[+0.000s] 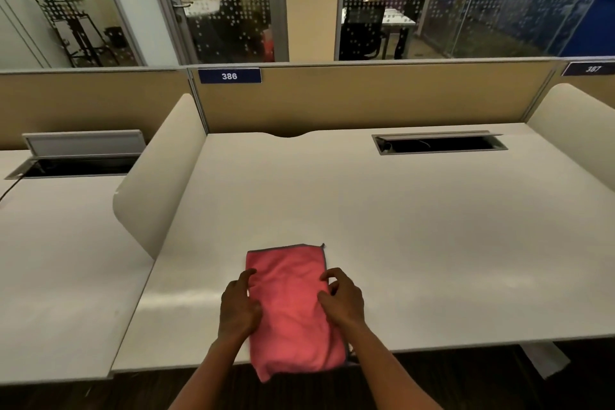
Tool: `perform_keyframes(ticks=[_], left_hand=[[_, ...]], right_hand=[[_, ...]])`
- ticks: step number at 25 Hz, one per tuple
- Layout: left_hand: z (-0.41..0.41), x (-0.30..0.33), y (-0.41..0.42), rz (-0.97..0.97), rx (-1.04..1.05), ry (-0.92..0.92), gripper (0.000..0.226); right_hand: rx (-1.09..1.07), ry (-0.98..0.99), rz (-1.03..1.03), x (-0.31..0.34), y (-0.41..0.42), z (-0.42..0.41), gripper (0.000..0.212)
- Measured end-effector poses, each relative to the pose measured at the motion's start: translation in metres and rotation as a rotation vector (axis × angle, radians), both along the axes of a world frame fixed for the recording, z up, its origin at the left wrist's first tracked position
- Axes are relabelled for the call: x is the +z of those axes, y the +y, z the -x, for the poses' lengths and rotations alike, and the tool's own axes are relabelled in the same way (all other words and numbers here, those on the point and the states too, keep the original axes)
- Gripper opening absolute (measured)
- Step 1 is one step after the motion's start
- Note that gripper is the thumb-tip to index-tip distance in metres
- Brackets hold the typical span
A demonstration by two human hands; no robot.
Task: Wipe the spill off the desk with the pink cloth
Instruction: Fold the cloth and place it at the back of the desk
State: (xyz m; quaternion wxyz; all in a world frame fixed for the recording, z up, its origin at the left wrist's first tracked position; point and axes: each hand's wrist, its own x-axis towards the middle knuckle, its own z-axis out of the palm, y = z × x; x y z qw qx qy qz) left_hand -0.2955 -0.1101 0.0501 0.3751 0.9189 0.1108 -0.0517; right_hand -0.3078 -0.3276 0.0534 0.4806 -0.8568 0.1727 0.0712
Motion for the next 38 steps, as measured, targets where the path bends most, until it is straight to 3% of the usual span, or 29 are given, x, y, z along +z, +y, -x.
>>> perform_keyframes(ticks=[4,8,11,13,15,19,32,35,37,38], left_hand=[[0.002,-0.007,0.006,-0.005,-0.035,-0.028,0.056],[0.008,-0.007,0.012,-0.11,-0.079,-0.01,0.055],[0.025,-0.008,0.001,-0.299,-0.193,-0.152,0.047],[0.036,-0.013,-0.015,-0.331,-0.358,-0.154,0.064],[0.042,-0.029,-0.026,-0.424,-0.461,-0.079,0.076],[0.04,-0.058,-0.023,-0.491,-0.463,-0.123,0.07],[-0.073,-0.052,-0.019,-0.502,-0.529,-0.117,0.07],[-0.064,-0.04,-0.011,-0.364,-0.408,-0.027,0.078],[-0.047,-0.032,-0.002,-0.238,-0.139,-0.045,0.065],[-0.043,-0.029,0.002,-0.236,-0.057,-0.077,0.055]], right_hand=[[-0.006,-0.016,0.045,-0.006,-0.01,-0.003,0.036],[0.09,-0.004,0.361,-0.015,-0.011,0.008,0.035],[0.196,-0.306,0.566,-0.017,0.008,0.014,0.05],[0.375,-0.413,0.592,-0.026,0.026,0.013,0.055],[0.5,-0.334,0.608,-0.046,0.038,0.015,0.062],[0.456,-0.333,0.695,-0.08,0.041,0.02,0.066],[0.442,-0.282,0.702,-0.072,0.045,-0.083,0.064],[0.183,-0.313,0.437,-0.057,0.036,-0.077,0.064],[-0.114,-0.228,0.326,-0.044,0.025,-0.067,0.06],[-0.16,-0.16,0.313,-0.037,0.021,-0.064,0.058]])
